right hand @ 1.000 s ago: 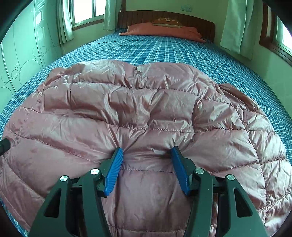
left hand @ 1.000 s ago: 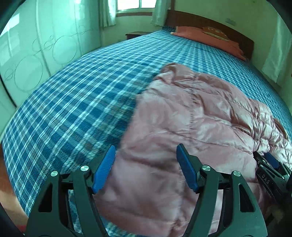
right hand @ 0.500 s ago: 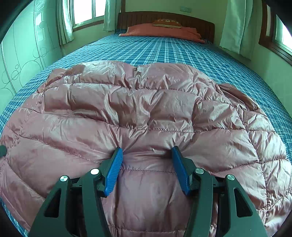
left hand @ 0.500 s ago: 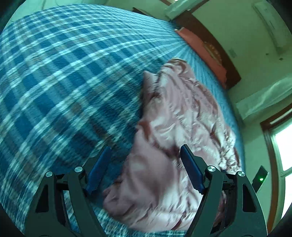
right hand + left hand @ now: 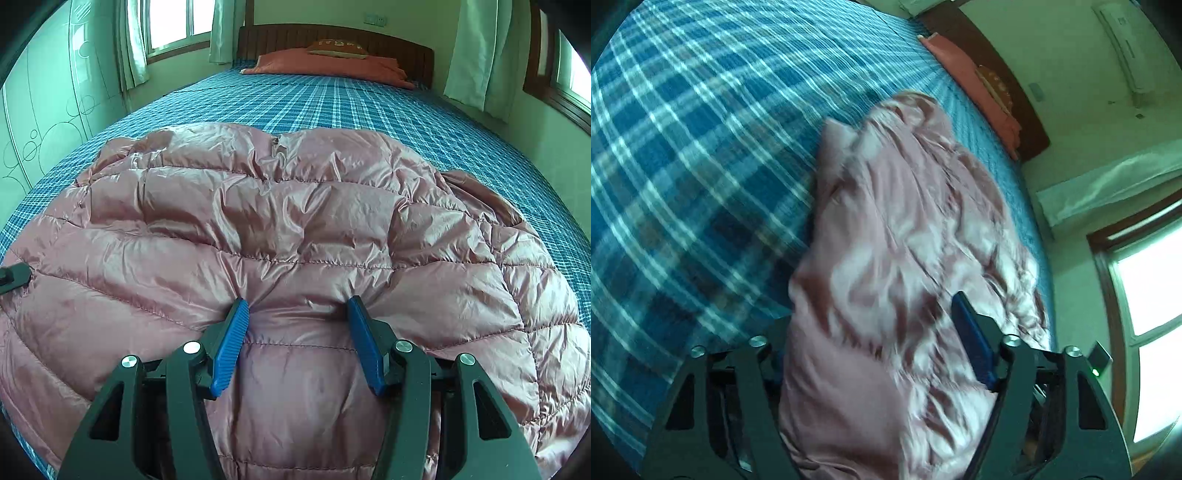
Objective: Fold large clothes
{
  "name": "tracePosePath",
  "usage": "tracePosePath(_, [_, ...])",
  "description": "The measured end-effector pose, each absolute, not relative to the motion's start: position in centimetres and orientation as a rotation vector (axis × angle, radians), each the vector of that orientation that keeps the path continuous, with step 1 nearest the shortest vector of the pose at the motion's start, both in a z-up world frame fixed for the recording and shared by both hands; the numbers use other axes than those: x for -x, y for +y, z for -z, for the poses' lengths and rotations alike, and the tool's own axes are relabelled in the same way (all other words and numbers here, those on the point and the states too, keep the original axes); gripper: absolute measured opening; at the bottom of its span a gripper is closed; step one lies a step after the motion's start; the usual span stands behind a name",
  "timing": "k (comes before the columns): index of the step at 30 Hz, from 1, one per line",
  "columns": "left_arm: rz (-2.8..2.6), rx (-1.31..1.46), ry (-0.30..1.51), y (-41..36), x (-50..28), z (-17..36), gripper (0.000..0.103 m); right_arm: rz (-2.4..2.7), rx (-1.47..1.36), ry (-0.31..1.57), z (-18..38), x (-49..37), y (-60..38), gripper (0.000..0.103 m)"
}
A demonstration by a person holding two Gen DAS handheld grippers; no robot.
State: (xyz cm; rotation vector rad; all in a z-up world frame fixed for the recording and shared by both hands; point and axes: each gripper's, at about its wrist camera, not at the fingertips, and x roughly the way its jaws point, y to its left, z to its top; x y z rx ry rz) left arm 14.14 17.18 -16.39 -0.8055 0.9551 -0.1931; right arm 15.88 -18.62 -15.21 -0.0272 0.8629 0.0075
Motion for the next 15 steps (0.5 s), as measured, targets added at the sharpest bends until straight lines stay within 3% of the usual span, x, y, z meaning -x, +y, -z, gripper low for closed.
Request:
tracePosePath(5, [0.160, 0.874, 0.911, 17.5, -13.9, 17.3, 0.067, -0.005, 0.030, 0.862, 15.2, -15.9, -18.5, 0.056])
tracePosePath(8, [0.168, 0.890, 0.905, 17.3, -14.1, 17.0, 0.039, -0.004, 0.029, 0.861, 15.2, -15.9, -18.5, 0.056])
tracePosePath(11, [0.174, 0.835, 0.877, 16.8, -13.7, 16.1, 0.026, -0.005, 0.032, 0.861, 15.2, -15.9, -18.5, 0.056])
tracePosePath(15, [0.175, 0.787, 0.835, 15.8, -13.4, 14.2, 0.020, -0.002, 0.033, 0.861, 15.2, -15.9, -18.4, 0.056])
